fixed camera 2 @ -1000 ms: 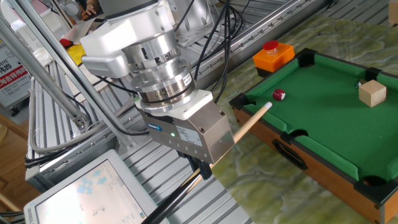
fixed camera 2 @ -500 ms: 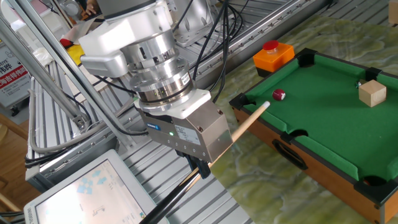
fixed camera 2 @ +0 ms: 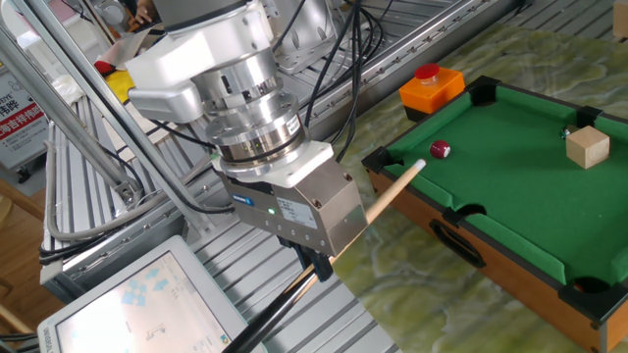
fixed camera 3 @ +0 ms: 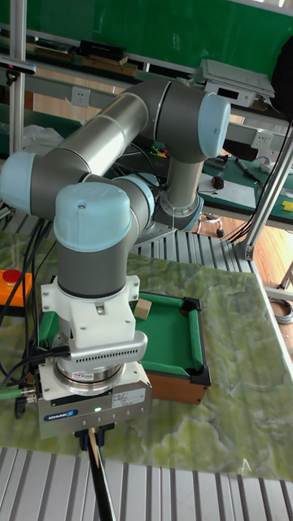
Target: Hit the pool ball
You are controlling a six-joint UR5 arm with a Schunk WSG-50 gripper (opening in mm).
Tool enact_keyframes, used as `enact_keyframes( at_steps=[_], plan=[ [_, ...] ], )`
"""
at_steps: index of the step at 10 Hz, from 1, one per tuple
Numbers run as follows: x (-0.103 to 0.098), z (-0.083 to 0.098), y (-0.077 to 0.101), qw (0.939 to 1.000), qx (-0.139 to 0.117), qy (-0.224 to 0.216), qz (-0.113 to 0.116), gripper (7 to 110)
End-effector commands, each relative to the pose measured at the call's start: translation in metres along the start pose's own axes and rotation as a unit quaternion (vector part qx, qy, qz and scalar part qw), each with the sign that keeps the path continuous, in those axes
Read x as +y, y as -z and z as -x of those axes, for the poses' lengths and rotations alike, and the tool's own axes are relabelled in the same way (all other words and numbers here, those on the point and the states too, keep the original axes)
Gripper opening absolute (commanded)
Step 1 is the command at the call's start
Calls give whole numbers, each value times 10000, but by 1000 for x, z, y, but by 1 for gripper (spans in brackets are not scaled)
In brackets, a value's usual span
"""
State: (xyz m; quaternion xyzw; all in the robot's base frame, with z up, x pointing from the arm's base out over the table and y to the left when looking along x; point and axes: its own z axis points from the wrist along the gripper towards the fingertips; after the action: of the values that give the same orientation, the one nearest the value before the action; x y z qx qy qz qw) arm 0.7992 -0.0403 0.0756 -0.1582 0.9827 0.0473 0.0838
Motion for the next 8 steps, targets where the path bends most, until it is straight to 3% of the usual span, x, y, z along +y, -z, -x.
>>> enact_keyframes(
  at_steps=[1,8],
  plan=[
    [3,0,-1,10000,-49,-54,50,7],
    [2,-2,0,10000,-42,-54,52,7]
  ],
)
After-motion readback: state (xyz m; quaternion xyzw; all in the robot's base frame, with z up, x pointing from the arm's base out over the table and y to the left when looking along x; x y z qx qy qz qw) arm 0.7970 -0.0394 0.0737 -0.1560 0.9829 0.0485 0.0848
